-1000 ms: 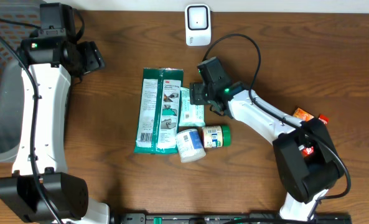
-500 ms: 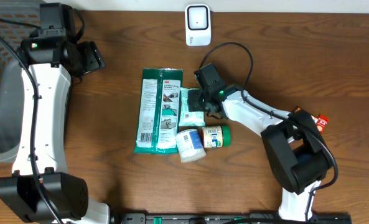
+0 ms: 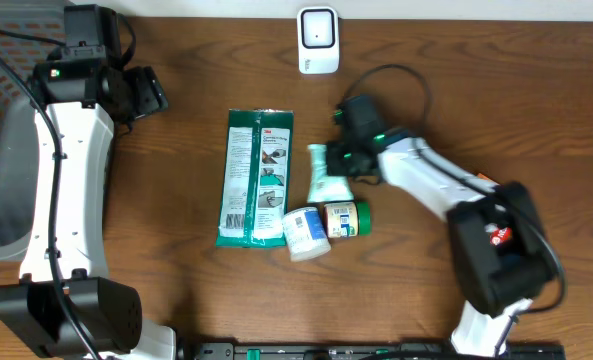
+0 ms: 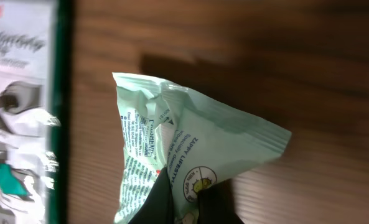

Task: Scan the item barcode
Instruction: 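Lift the wipes pack and carry it right with the right gripper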

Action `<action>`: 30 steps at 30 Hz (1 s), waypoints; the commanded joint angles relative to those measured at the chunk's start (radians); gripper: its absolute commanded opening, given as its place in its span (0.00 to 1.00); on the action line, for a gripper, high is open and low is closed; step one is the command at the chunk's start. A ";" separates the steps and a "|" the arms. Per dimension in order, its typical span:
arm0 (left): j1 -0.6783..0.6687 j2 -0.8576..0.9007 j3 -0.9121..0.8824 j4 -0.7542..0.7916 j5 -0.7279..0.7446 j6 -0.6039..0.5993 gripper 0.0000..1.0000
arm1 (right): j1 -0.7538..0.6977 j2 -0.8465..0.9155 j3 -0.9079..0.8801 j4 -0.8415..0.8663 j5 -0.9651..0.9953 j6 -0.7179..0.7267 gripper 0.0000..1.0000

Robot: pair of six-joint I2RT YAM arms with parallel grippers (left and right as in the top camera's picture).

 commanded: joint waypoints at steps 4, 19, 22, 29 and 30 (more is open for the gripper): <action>0.006 -0.016 0.004 -0.002 -0.016 0.006 0.82 | -0.158 -0.192 -0.002 -0.098 -0.092 -0.211 0.01; 0.006 -0.016 0.004 -0.002 -0.016 0.006 0.82 | -0.448 -0.218 -0.123 -0.275 -0.488 -0.721 0.01; 0.006 -0.016 0.004 -0.002 -0.016 0.006 0.82 | -0.444 -0.218 -0.201 -0.172 -0.488 -0.720 0.02; 0.006 -0.016 0.004 -0.002 -0.016 0.006 0.82 | -0.430 -0.218 -0.383 0.131 -0.393 -0.612 0.01; 0.006 -0.016 0.004 -0.002 -0.016 0.006 0.82 | -0.430 -0.218 -0.395 0.153 -0.351 -0.569 0.01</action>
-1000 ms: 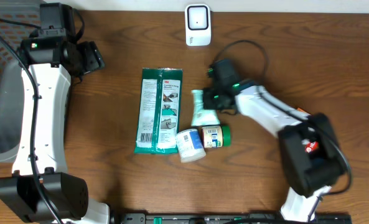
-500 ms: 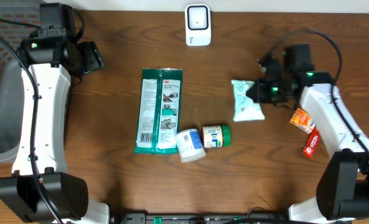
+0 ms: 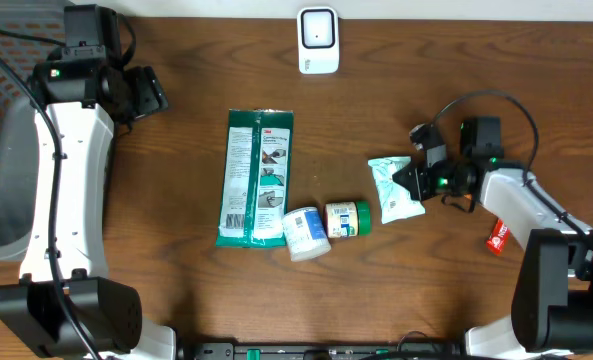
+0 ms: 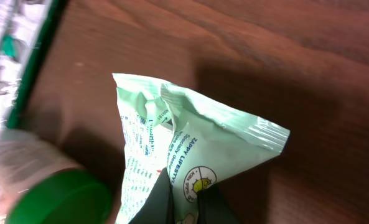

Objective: Scan the item barcode

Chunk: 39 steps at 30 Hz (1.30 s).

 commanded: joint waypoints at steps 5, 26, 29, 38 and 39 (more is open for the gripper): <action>0.006 -0.016 0.004 -0.002 -0.016 0.006 0.82 | 0.005 0.009 -0.043 0.056 0.163 0.151 0.58; 0.006 -0.016 0.004 -0.002 -0.016 0.006 0.82 | 0.002 0.002 0.045 -0.052 0.295 0.273 0.93; 0.006 -0.016 0.004 -0.002 -0.016 0.005 0.82 | 0.003 0.003 0.042 -0.056 0.192 0.429 0.98; 0.006 -0.016 0.004 -0.002 -0.016 0.006 0.82 | 0.003 0.003 0.039 -0.123 0.431 0.485 0.99; 0.006 -0.016 0.004 -0.002 -0.016 0.006 0.82 | 0.003 0.003 0.039 -0.129 0.463 0.482 0.99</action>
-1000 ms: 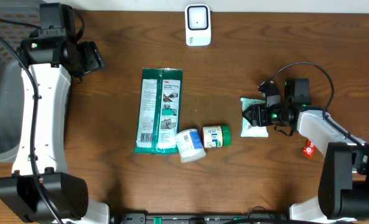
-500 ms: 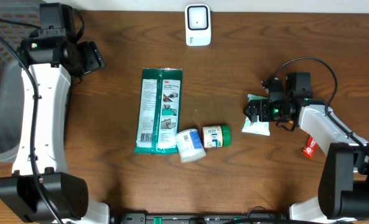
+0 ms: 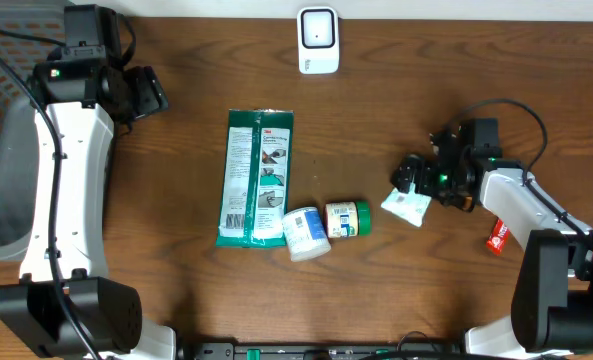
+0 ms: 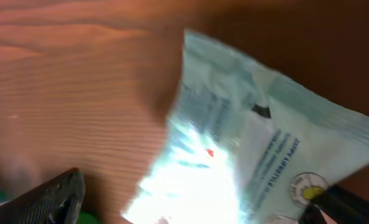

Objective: Scan the item barcode

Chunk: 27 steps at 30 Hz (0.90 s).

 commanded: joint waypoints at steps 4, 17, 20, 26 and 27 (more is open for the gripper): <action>0.006 -0.016 0.004 -0.002 -0.016 0.006 0.82 | 0.005 0.003 0.008 -0.008 0.081 -0.033 0.99; 0.006 -0.016 0.004 -0.002 -0.017 0.006 0.82 | 0.011 0.003 0.008 0.029 -0.090 0.015 0.80; 0.006 -0.016 0.004 -0.002 -0.016 0.006 0.82 | 0.011 0.003 0.008 0.037 -0.114 0.004 0.72; 0.006 -0.016 0.004 -0.002 -0.016 0.006 0.82 | 0.012 0.005 0.005 -0.029 0.099 -0.018 0.86; 0.006 -0.016 0.004 -0.002 -0.016 0.006 0.82 | 0.012 0.005 -0.001 -0.026 0.109 -0.019 0.86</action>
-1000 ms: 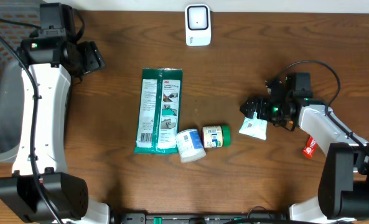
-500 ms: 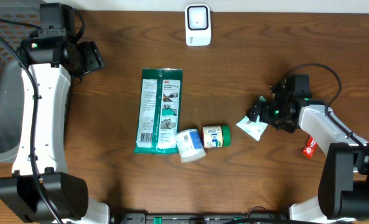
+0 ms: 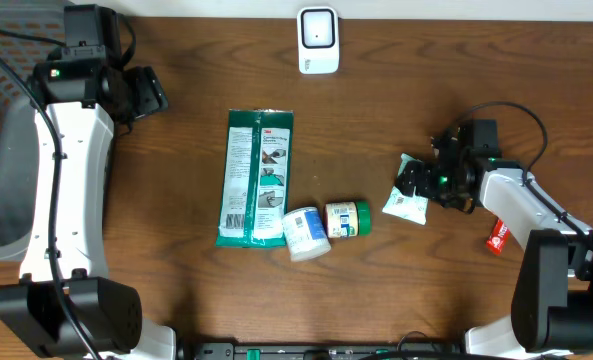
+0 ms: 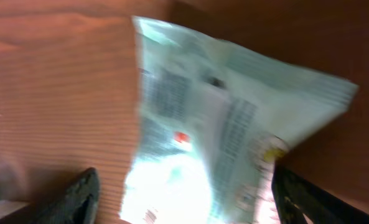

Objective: Scan the item barcode

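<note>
The pale green printed pouch [image 3: 408, 203] lies on the wood table at the right; in the right wrist view the pouch [image 4: 221, 118] is blurred, its printed side up. My right gripper [image 3: 417, 183] is open over it. Up close the right gripper [image 4: 183, 183] straddles the pouch, its dark fingers [image 4: 78, 196] wide apart on either side. The white scanner [image 3: 317, 40] stands at the table's far edge, middle. My left gripper [image 3: 148, 92] is at the far left, away from everything; its jaws are not readable.
A long green-and-white package [image 3: 258, 178] lies mid-table. Below it sit a white jar [image 3: 306, 233] and a green-capped bottle [image 3: 347, 218]. A small red item [image 3: 497, 236] lies by the right arm. A grey bin stands at the left edge.
My right gripper stays open over the pouch. It has shifted slightly, so the pouch now sits more centred between the fingers. The left arm has not moved.
My right gripper was shut on the pouch beside the jar and bottle mid-table. Then it held the pouch further right, past the green-capped bottle. Later it was open with the pouch down on the table, where the pouch still lies.
</note>
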Action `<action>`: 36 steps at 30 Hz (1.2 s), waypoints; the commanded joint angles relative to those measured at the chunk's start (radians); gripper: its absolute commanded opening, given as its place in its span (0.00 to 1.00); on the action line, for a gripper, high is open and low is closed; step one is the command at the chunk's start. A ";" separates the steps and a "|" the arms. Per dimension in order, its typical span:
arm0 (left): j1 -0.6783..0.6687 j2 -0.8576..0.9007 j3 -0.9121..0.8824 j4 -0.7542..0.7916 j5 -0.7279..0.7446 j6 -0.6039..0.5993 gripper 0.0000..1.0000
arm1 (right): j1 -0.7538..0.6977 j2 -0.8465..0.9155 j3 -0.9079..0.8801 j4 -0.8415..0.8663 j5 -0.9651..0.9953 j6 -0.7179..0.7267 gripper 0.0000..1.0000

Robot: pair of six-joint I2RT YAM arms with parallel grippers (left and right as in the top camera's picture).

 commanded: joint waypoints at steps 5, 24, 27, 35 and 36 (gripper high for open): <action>0.006 -0.016 0.004 -0.002 -0.016 0.006 0.82 | 0.011 0.005 -0.034 0.056 0.096 -0.013 0.88; 0.006 -0.016 0.004 -0.002 -0.016 0.006 0.82 | 0.011 0.007 -0.157 0.310 -0.002 0.070 0.63; 0.006 -0.016 0.004 -0.002 -0.016 0.006 0.82 | 0.011 0.007 -0.157 0.324 -0.005 0.071 0.43; 0.006 -0.016 0.004 -0.002 -0.016 0.006 0.82 | 0.010 0.006 -0.158 0.308 -0.013 0.069 0.13; 0.006 -0.016 0.004 -0.002 -0.017 0.006 0.82 | 0.010 0.006 -0.157 0.309 -0.019 0.069 0.09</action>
